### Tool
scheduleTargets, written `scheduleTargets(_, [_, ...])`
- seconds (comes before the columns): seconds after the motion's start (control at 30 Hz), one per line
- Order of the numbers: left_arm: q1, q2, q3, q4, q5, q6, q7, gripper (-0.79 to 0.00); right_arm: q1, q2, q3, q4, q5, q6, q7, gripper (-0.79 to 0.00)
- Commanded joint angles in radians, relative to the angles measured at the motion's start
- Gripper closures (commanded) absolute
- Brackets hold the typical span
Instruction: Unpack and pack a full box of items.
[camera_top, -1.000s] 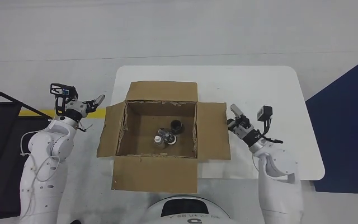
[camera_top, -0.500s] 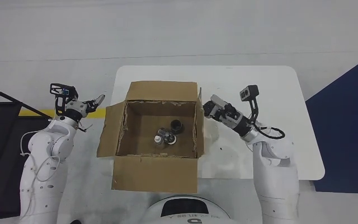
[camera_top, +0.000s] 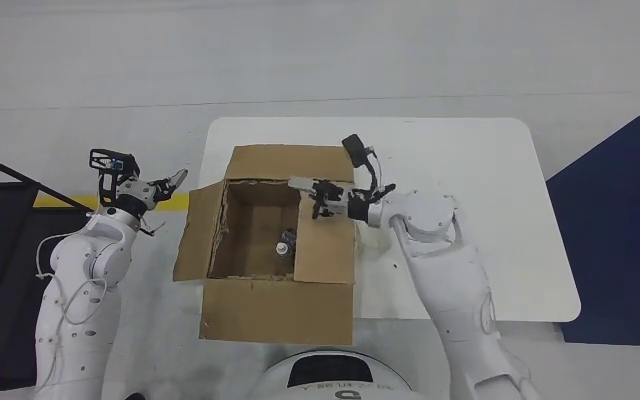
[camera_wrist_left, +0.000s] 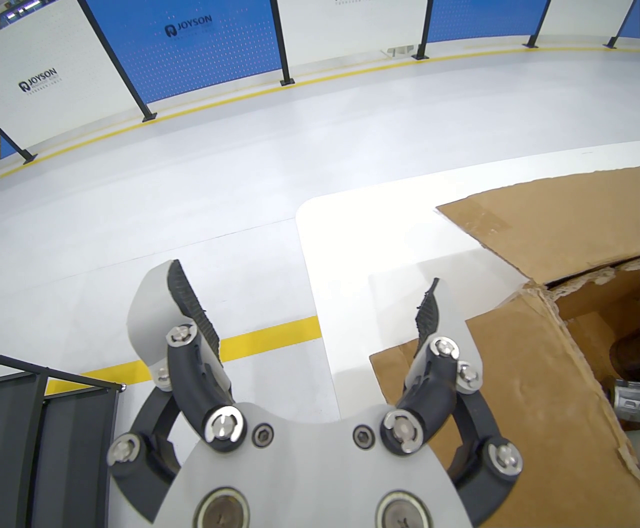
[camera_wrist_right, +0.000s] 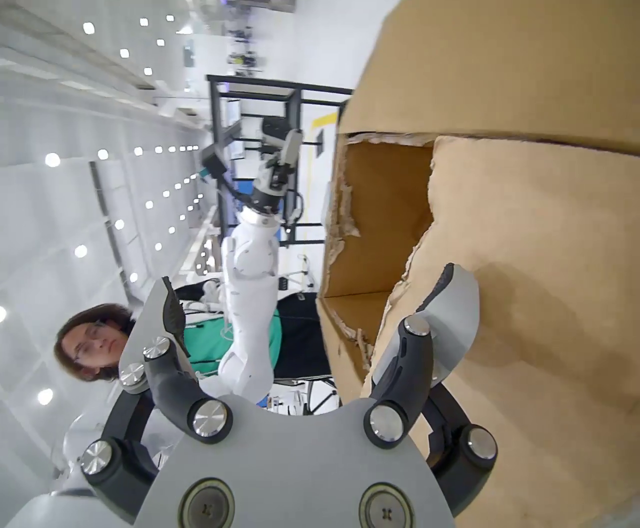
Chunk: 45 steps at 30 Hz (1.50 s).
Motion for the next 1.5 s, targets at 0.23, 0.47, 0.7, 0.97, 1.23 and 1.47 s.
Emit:
scheduleTargets(0.23, [0.033,0.008,-0.004,0.023,0.147,-0.022,0.091,-0.785,0.055,0.007,-0.116,-0.063,-0.122,0.125,-0.005,-0.785])
scheduleTargets(0.47, [0.032,0.024,-0.023,0.133,0.257,-0.092,0.124,-0.785,0.084,0.012,-0.153,-0.06,-0.131,0.185,-0.002,-0.785])
scheduleTargets(0.7, [0.015,0.031,-0.015,0.225,0.301,-0.132,0.131,-0.785,0.125,0.012,-0.192,-0.022,-0.114,0.221,-0.013,-0.785])
scheduleTargets(0.97, [-0.004,0.036,0.031,0.27,0.354,-0.189,0.186,-0.785,0.165,0.014,-0.213,0.003,-0.095,0.254,-0.032,-0.785])
scheduleTargets(1.23, [-0.031,0.039,0.078,0.293,0.396,-0.231,0.271,-0.785,0.192,0.018,-0.232,0.025,-0.079,0.269,-0.047,-0.785])
scheduleTargets(1.47, [-0.025,0.045,0.036,0.241,0.288,-0.281,0.266,-0.785,0.18,0.033,-0.216,0.017,-0.102,0.315,-0.043,-0.785])
